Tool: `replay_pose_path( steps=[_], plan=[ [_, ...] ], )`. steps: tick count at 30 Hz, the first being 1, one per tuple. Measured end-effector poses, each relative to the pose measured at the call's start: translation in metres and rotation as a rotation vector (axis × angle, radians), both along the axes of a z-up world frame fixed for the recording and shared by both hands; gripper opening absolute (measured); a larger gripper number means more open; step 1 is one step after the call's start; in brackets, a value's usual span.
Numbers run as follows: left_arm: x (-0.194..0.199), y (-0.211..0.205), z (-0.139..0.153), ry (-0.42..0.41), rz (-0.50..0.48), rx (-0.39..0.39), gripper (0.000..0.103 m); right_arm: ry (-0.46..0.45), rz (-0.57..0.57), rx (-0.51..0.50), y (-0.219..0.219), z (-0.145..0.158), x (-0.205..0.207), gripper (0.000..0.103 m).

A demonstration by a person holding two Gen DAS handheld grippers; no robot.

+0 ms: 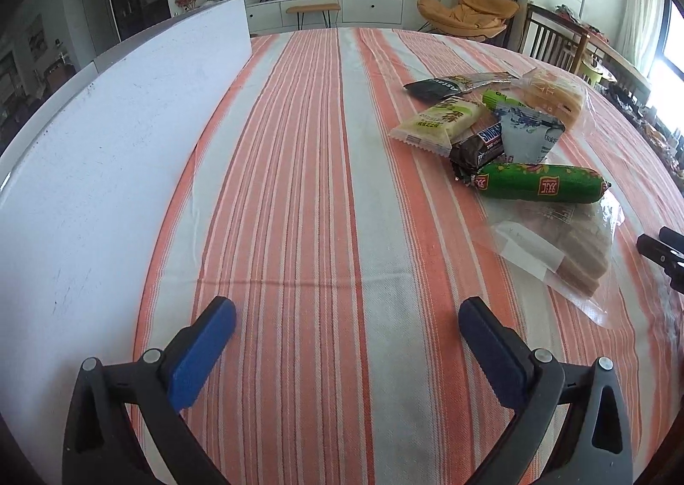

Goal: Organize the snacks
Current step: 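Move both empty tools back over the snack pile, then lower the right tool over the clear biscuit bag while the left approaches the green sausage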

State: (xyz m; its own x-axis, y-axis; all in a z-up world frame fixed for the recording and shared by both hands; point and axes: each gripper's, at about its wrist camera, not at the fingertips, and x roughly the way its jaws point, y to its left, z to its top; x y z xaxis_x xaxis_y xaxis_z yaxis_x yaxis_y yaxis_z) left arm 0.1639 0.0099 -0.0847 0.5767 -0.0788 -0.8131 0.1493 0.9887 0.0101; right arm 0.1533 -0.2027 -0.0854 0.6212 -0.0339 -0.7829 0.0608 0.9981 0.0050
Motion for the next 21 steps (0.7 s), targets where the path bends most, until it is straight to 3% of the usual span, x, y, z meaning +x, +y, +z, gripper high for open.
replay_pose_path(
  steps=[3,5,7,9,13,16,21],
  plan=[
    [0.001,0.0,-0.001,0.0,0.0,-0.002,0.103,0.0,-0.016,-0.003,0.0,0.0,-0.001,0.087],
    [0.0,0.0,-0.001,0.0,0.0,-0.002,0.103,0.012,-0.016,0.053,0.007,0.004,-0.002,0.087],
    [0.0,0.0,-0.001,-0.001,0.0,-0.001,0.103,-0.018,0.026,0.148,0.026,0.015,-0.005,0.087],
    [0.0,0.0,-0.001,0.0,0.0,-0.001,0.103,-0.036,0.088,0.153,0.056,0.027,-0.001,0.087],
    [0.0,0.0,-0.001,0.0,0.0,-0.002,0.103,0.02,0.155,-0.006,0.118,0.022,0.031,0.087],
    [-0.001,0.001,-0.001,-0.001,0.0,-0.005,0.103,-0.001,0.163,-0.104,0.139,0.017,0.044,0.087],
    [-0.001,0.001,-0.001,-0.001,0.001,-0.003,0.103,-0.021,0.235,-0.145,0.119,0.015,0.027,0.087]
  ],
)
